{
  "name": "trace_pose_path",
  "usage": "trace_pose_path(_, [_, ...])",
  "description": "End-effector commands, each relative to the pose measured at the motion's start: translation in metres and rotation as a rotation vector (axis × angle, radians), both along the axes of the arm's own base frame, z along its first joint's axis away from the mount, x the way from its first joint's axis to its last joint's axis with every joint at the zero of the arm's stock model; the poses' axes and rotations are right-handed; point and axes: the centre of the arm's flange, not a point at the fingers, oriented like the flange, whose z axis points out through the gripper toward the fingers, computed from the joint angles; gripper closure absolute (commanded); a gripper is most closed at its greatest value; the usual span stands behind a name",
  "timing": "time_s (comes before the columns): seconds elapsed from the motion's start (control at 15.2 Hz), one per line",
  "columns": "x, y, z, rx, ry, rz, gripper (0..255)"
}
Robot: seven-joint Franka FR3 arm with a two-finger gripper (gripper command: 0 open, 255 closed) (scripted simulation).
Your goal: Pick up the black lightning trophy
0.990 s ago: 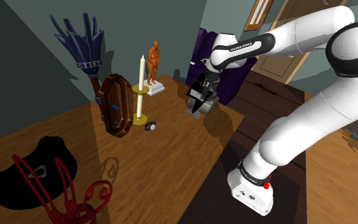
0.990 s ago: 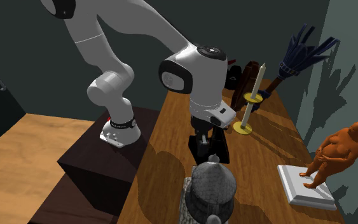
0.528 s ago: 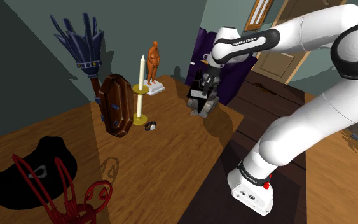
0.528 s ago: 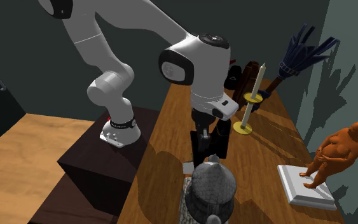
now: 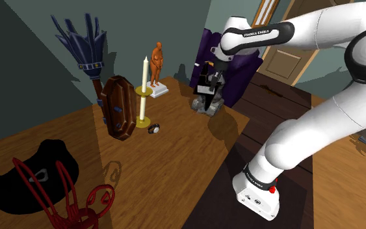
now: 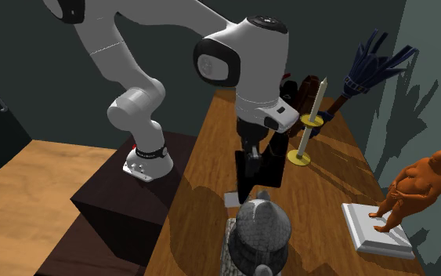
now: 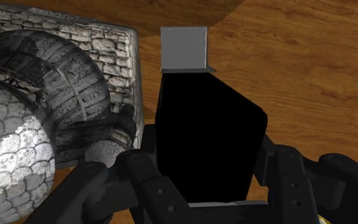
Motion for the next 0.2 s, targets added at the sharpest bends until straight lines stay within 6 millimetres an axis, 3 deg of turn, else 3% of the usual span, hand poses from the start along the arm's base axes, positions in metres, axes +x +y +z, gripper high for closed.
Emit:
trace_pose_path(0.0, [-0.0007, 0.0006, 0.0106, 0.000, -0.001, 0.000, 255])
trace_pose_path(0.13, [-0.0008, 0.0006, 0.0114, 0.000, -0.001, 0.000, 255])
